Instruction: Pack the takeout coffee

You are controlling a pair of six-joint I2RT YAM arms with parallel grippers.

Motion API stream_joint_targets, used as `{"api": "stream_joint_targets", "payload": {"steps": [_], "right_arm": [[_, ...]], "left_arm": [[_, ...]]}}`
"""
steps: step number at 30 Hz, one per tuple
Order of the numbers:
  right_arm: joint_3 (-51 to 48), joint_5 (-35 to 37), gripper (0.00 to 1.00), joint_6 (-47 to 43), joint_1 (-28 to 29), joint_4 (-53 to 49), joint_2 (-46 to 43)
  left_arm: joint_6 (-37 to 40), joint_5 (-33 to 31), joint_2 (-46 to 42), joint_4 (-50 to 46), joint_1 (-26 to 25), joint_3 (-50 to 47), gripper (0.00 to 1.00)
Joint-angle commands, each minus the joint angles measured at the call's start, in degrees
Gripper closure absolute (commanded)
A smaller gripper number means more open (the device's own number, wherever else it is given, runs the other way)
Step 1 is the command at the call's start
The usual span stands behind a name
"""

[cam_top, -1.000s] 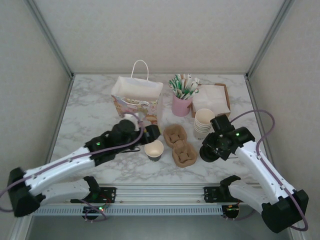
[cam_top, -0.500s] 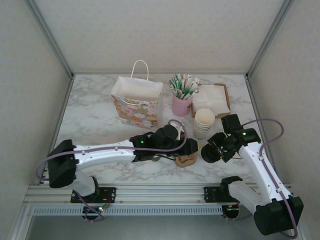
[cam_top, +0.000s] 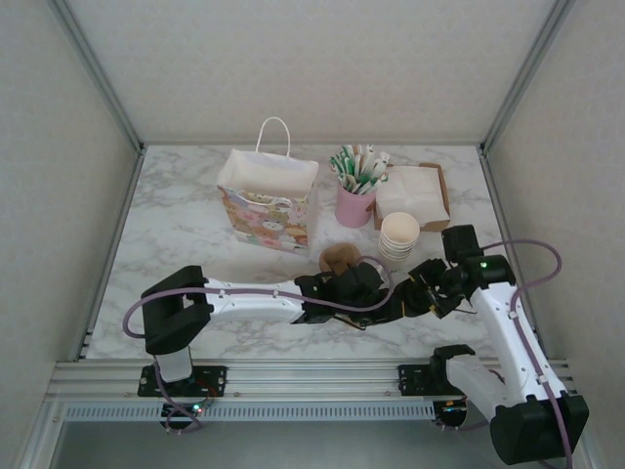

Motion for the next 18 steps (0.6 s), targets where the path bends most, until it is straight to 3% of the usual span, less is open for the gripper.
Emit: {"api": "stream_joint_targets", "payload": {"steps": [1, 18], "right_arm": [[-1.44, -2.5, 0.29, 1.76, -1.05, -0.79, -1.41], [-4.61, -9.21, 0.3, 4.29, -7.92, -1.1, -6.24]], "left_arm": [[-0.86, -2.16, 0.99, 2.33, -0.24, 1.99, 0.81], [-2.01, -4.98, 1.09, 4.84, 1.37, -1.05, 0.81]]}}
